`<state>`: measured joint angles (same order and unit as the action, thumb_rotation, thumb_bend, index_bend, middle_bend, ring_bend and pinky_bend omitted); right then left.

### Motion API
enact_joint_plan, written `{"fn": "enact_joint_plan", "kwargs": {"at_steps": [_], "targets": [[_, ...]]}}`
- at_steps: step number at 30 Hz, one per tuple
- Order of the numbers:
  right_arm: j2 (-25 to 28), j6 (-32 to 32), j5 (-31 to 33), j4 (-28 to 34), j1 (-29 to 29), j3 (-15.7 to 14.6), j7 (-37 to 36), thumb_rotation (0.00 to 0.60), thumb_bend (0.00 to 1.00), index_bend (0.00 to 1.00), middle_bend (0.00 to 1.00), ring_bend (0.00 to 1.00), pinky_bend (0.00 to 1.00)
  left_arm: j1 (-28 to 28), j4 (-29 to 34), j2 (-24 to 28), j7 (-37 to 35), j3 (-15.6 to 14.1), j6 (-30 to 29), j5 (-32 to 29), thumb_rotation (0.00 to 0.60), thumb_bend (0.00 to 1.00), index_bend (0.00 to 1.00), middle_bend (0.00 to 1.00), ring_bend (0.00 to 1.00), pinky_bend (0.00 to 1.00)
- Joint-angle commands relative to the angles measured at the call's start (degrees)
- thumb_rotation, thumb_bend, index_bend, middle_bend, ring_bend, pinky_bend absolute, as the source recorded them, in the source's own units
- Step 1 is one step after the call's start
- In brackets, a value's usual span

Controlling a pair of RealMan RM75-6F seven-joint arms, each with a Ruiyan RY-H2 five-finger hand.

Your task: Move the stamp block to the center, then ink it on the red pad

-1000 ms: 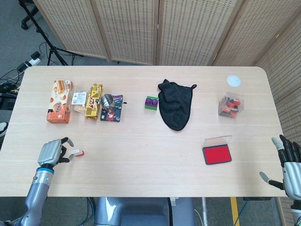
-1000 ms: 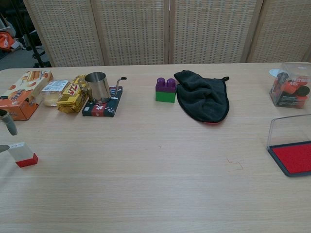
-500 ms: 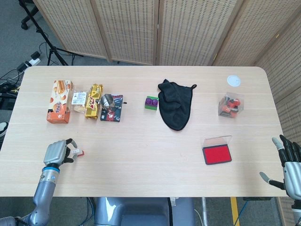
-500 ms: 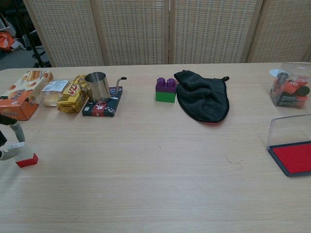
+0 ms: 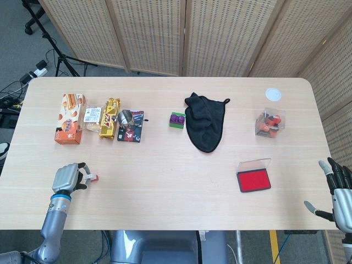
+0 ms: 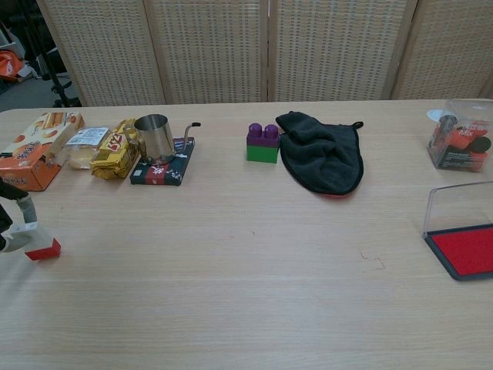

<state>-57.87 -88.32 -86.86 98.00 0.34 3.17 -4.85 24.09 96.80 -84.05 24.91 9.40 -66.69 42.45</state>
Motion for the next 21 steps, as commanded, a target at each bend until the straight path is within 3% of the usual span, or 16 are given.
{"fn": "enact_joint_plan", "kwargs": {"at_steps": [1, 8, 13, 17, 21], "targets": [[0.01, 0.13, -0.01, 0.03, 0.04, -0.04, 0.00, 0.600, 0.00, 0.00, 0.00, 0.00, 0.00, 0.16, 1.30, 1.20, 0.04, 0.33, -0.11, -0.11, 0.600, 0.34, 0.56, 1.00, 1.00, 0.93], [-0.02, 0.38, 0.22, 0.21, 0.06, -0.05, 0.38, 0.600, 0.00, 0.00, 0.00, 0.00, 0.00, 2.34, 7.80, 5.50, 1.67, 2.14, 1.24, -0.88, 0.600, 0.34, 0.56, 1.00, 1.00, 0.93], [-0.34, 0.88, 0.99, 0.16, 0.30, 0.25, 0.98, 0.600, 0.00, 0.00, 0.00, 0.00, 0.00, 7.21, 14.82, 7.45, 7.25, 4.72, 2.06, -3.99, 0.600, 0.34, 0.56, 1.00, 1.00, 0.93], [-0.65, 1.89, 2.42, 0.02, 0.71, 0.71, 1.34, 0.600, 0.00, 0.00, 0.00, 0.00, 0.00, 13.33, 16.50, 6.28, 13.51, 6.73, 3.28, -6.96, 0.600, 0.34, 0.59, 1.00, 1.00, 0.93], [-0.82, 3.04, 3.98, -0.03, 1.20, 1.24, 1.76, 0.600, 0.00, 0.00, 0.00, 0.00, 0.00, 19.45, 14.39, 2.20, 18.08, 7.85, 4.43, -9.04, 0.600, 0.33, 0.60, 1.00, 1.00, 0.93]]}}
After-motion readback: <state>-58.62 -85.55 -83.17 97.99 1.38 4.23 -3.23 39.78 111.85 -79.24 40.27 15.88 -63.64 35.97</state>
